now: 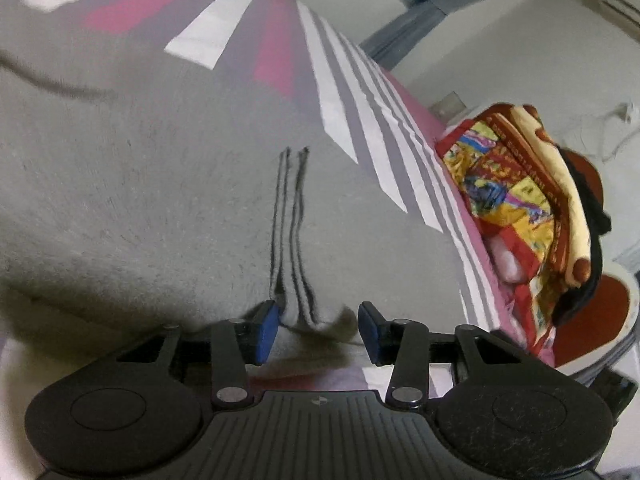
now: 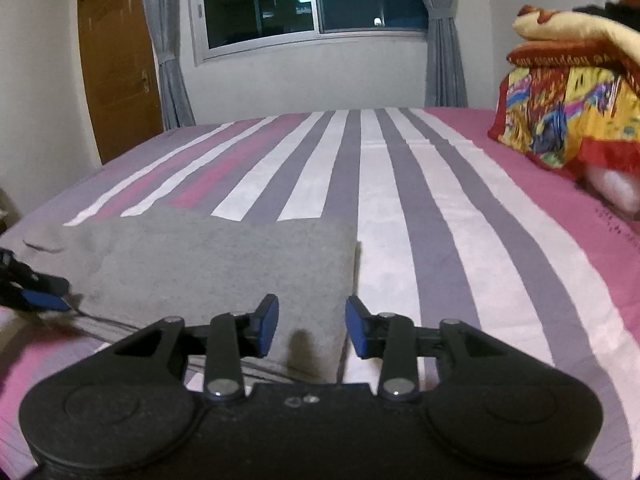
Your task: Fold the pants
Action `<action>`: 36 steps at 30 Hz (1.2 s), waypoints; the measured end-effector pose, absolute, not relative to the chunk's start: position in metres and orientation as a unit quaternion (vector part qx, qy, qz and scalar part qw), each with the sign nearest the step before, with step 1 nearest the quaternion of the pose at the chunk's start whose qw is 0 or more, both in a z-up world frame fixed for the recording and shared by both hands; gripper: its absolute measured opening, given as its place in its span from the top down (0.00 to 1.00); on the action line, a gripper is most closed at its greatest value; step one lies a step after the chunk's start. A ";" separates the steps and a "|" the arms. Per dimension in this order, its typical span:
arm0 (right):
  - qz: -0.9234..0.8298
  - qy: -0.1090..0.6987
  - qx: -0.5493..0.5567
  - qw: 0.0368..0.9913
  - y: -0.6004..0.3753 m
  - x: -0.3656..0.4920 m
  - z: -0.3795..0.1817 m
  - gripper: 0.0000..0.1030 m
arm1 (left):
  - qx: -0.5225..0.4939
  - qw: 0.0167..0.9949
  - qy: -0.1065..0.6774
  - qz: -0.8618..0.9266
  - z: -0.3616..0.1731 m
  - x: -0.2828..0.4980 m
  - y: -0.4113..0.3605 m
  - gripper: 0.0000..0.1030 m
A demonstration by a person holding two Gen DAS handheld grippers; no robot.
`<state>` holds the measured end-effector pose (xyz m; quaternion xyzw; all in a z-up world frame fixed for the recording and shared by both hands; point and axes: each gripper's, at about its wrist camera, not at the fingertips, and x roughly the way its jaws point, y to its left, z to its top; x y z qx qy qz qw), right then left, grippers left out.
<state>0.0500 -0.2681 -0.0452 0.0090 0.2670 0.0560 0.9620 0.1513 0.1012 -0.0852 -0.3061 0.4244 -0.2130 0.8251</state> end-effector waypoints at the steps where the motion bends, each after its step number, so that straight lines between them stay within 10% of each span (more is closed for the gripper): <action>1: 0.059 0.271 0.015 0.961 -0.269 0.052 -0.047 0.63 | -0.318 0.819 0.425 -0.217 -0.089 0.153 0.102 0.58; 28: 0.070 0.345 0.080 0.932 -0.281 0.073 -0.075 0.59 | -0.407 0.766 0.420 -0.267 -0.127 0.195 0.121 0.58; 36: 0.066 0.349 0.081 0.931 -0.282 0.075 -0.078 0.58 | -0.390 0.785 0.420 -0.236 -0.110 0.176 0.117 0.83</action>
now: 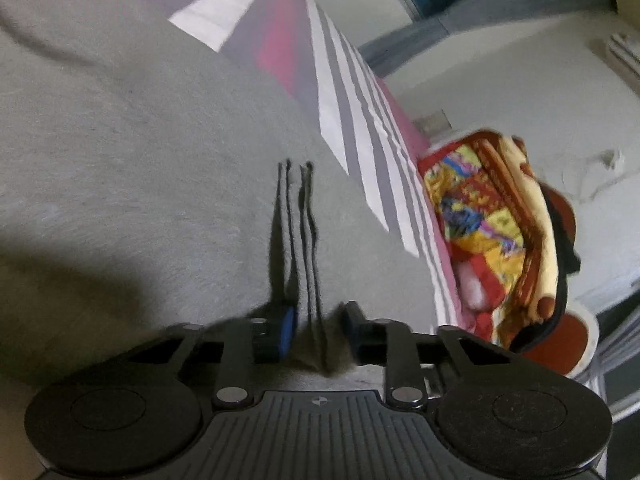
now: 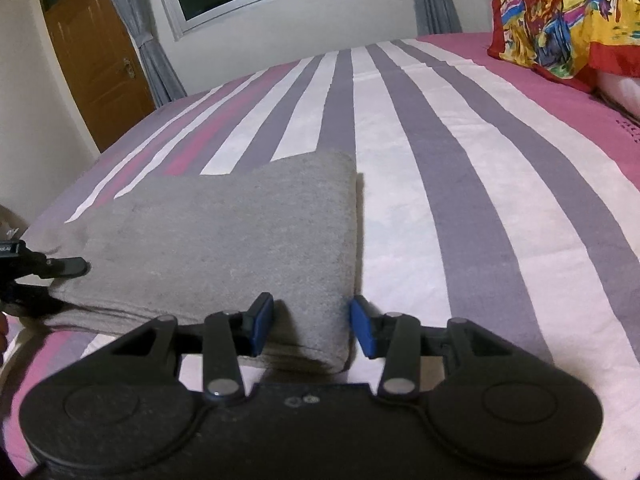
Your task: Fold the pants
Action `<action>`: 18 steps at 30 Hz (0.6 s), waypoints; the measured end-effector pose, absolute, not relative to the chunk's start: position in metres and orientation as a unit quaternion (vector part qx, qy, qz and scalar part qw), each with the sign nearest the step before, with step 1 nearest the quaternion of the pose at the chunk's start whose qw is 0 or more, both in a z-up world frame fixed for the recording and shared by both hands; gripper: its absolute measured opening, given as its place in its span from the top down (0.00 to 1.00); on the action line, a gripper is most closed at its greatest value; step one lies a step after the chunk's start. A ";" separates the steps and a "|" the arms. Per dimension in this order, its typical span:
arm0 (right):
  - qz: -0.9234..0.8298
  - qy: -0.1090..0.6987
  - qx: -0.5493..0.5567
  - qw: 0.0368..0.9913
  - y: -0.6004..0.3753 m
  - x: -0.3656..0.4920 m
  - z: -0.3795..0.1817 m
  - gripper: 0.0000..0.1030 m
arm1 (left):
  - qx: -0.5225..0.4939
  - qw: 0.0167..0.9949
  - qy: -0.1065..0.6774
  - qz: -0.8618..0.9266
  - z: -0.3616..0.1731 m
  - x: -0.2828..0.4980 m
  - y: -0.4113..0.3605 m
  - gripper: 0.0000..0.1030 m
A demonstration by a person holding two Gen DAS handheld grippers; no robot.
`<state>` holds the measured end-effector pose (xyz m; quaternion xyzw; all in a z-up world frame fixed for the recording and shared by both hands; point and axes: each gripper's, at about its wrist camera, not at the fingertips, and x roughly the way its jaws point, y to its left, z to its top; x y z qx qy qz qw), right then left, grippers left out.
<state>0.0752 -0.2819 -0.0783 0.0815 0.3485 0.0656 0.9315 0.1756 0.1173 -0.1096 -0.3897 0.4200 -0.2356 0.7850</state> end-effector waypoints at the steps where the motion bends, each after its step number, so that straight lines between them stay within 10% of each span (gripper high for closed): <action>1: 0.065 0.349 0.082 0.931 -0.282 0.075 -0.078 0.58 | -0.407 0.779 0.415 -0.234 -0.109 0.172 0.122 0.85; 18: 0.063 0.347 0.077 0.933 -0.279 0.074 -0.079 0.57 | -0.450 0.754 0.411 -0.244 -0.135 0.171 0.133 0.80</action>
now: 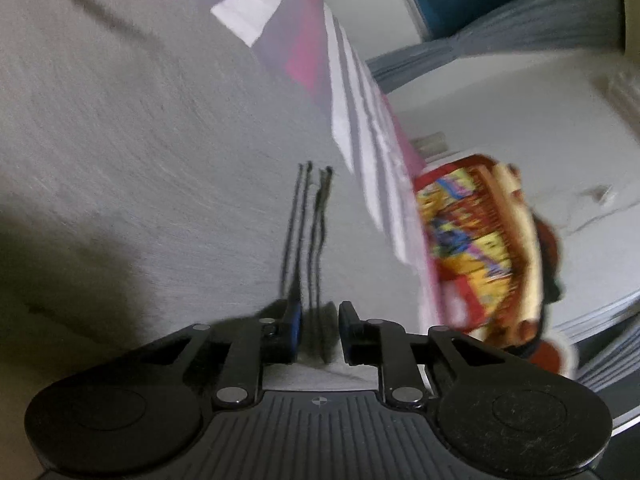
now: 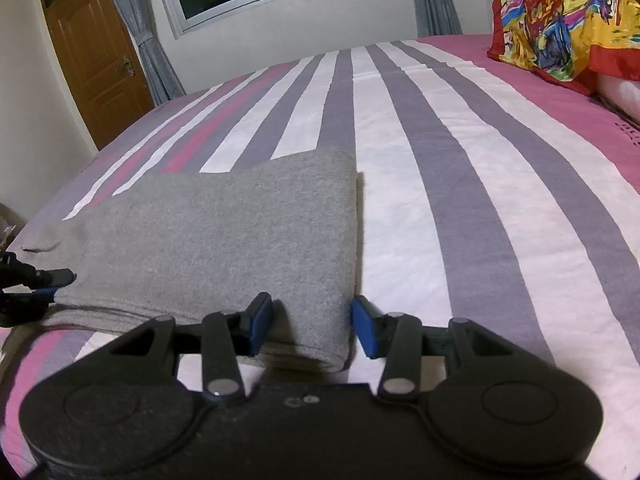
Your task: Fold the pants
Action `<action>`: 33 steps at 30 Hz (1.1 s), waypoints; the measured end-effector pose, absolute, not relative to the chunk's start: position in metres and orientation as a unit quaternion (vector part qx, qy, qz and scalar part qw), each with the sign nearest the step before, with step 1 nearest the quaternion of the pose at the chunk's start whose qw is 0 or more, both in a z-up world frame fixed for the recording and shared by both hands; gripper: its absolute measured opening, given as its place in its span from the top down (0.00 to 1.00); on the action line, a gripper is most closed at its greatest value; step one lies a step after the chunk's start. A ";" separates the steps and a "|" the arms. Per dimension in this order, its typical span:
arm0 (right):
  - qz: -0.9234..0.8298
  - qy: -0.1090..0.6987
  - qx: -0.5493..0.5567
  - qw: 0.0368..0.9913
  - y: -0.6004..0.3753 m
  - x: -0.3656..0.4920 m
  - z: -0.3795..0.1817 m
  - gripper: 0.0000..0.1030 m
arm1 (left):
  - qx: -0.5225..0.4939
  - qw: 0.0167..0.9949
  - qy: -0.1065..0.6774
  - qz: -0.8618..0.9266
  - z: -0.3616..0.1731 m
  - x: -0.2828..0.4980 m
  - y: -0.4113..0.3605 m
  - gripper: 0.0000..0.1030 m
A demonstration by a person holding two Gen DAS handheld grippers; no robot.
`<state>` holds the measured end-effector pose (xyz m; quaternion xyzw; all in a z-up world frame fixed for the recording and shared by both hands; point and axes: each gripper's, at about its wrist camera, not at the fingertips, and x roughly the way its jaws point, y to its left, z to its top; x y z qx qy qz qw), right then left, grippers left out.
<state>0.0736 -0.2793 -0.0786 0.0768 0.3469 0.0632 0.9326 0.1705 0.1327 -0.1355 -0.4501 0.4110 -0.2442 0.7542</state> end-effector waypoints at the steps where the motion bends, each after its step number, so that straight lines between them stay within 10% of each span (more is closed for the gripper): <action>1: 0.063 0.347 0.077 0.933 -0.279 0.074 -0.079 0.57 | -0.461 0.746 0.410 -0.252 -0.139 0.172 0.132 0.80; 33: 0.054 0.350 0.077 0.932 -0.279 0.074 -0.081 0.47 | -0.527 0.718 0.386 -0.239 -0.144 0.157 0.117 0.93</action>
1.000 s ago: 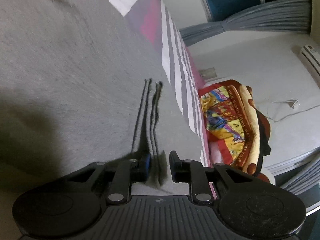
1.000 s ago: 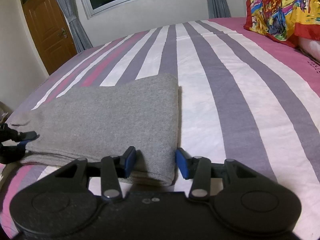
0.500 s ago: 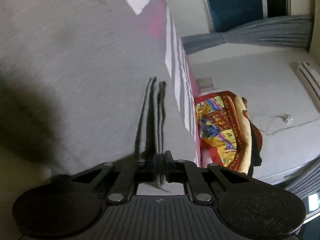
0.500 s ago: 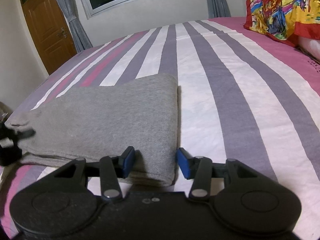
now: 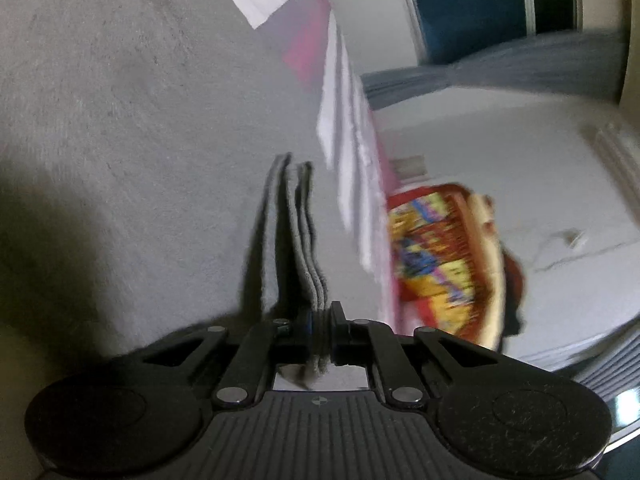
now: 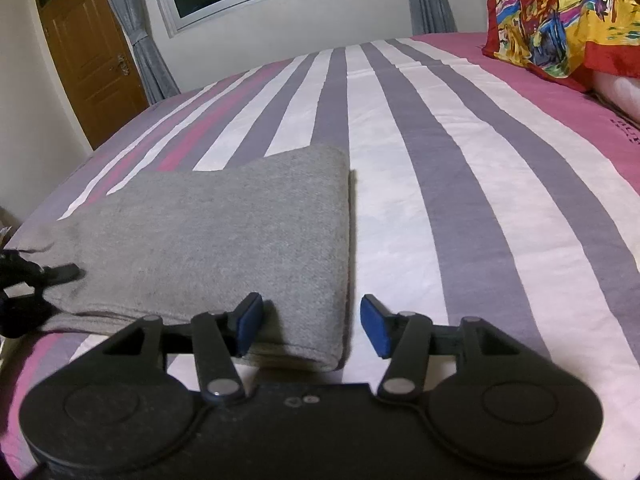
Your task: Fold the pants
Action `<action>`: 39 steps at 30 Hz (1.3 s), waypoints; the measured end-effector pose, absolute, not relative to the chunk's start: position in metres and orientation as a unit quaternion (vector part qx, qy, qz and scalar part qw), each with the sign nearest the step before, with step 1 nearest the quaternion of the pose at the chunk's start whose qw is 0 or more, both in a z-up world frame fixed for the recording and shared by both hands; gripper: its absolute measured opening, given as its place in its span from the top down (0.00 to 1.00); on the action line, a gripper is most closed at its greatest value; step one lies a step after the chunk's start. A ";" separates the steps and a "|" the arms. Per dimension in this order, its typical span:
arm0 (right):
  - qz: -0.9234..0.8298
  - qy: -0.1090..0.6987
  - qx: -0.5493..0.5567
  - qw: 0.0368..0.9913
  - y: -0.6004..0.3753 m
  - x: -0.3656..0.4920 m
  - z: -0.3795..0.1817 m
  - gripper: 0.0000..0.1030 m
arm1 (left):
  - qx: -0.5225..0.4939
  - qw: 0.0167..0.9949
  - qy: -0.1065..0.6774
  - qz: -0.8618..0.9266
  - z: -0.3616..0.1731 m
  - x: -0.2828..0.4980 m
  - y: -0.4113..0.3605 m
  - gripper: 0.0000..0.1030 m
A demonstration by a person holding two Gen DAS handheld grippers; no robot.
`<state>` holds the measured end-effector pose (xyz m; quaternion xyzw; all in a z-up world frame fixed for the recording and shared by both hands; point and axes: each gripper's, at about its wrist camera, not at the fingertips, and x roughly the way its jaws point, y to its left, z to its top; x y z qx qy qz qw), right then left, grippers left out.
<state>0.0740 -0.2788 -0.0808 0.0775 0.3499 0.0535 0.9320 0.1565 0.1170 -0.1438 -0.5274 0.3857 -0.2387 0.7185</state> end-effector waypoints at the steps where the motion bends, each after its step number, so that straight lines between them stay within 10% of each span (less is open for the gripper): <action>1: 0.054 0.349 0.078 0.932 -0.279 0.074 -0.081 0.47 | -0.538 0.715 0.383 -0.230 -0.144 0.154 0.119 0.93; 8: 0.058 0.349 0.076 0.932 -0.279 0.073 -0.081 0.46 | -0.482 0.753 0.407 -0.184 -0.142 0.151 0.114 0.92; 12: 0.067 0.315 0.075 0.944 -0.284 0.068 -0.066 0.45 | -0.388 0.817 0.389 -0.176 -0.109 0.161 0.113 0.70; 39: 0.044 0.337 0.058 0.939 -0.290 0.157 -0.052 0.51 | -0.273 0.850 0.400 -0.209 -0.102 0.219 0.093 0.70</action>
